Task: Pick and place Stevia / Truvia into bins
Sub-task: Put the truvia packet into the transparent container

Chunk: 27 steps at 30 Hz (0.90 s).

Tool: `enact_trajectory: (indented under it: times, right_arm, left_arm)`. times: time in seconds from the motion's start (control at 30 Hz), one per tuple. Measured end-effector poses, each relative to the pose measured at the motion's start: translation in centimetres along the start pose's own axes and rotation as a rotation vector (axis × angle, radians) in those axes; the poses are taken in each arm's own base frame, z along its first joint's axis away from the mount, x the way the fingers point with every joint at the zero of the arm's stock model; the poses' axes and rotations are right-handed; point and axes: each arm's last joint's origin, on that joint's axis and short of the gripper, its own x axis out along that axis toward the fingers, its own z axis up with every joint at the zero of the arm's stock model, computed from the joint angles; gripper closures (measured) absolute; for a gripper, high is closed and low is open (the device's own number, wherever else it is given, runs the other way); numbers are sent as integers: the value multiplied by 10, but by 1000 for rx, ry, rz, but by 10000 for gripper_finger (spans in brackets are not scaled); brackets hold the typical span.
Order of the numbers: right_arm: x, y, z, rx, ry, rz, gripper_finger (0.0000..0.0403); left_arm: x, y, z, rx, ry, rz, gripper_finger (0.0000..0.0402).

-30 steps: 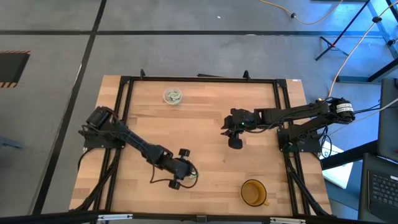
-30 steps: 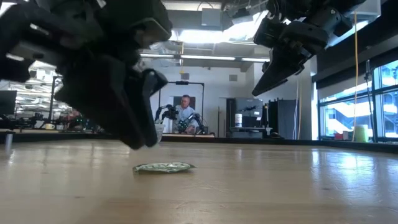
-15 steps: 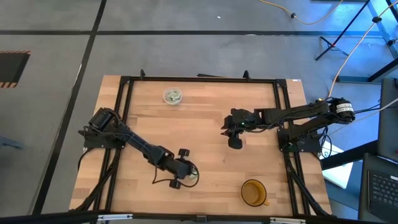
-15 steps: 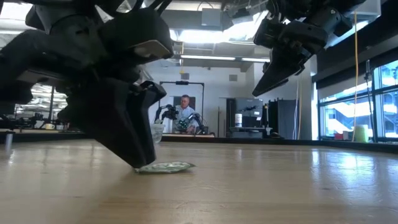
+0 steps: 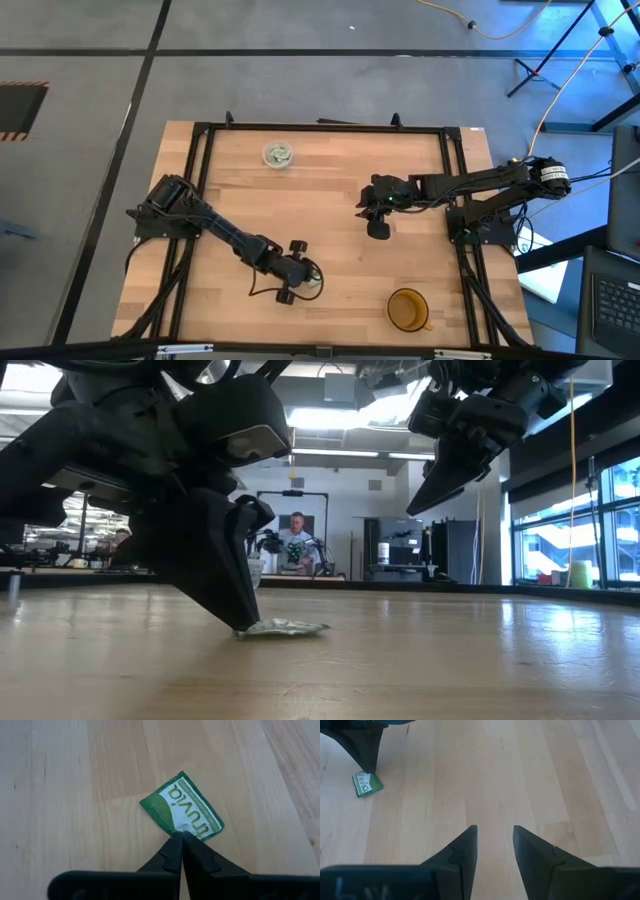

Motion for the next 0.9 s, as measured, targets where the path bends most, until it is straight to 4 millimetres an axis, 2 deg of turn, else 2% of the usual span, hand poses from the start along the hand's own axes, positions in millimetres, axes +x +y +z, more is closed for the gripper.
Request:
enact_trajectory:
  times: [0.2, 0.33, 0.5, 0.67, 0.77, 0.9]
  right_arm:
    - [0, 0, 0, 0, 1, 0, 273]
    - [0, 0, 0, 0, 3, 0, 273]
    - [0, 0, -1, 0, 8, -1, 273]
    - [0, 0, -1, 1, 8, 0, 273]
    - [0, 0, -1, 1, 7, 0, 273]
    - [0, 0, -1, 4, 6, -1, 273]
  left_arm:
    - [-1, 0, 3, 4, 10, -3, 399]
    - [-18, 0, 12, 47, 19, -18, 399]
    - [-66, 5, 33, 56, -54, 26, 400]
    - [-120, 23, 35, 55, -67, 203, 400]
    - [-151, 45, 31, -13, -74, 393, 399]
    - [-181, 79, 23, -158, -83, 600, 399]
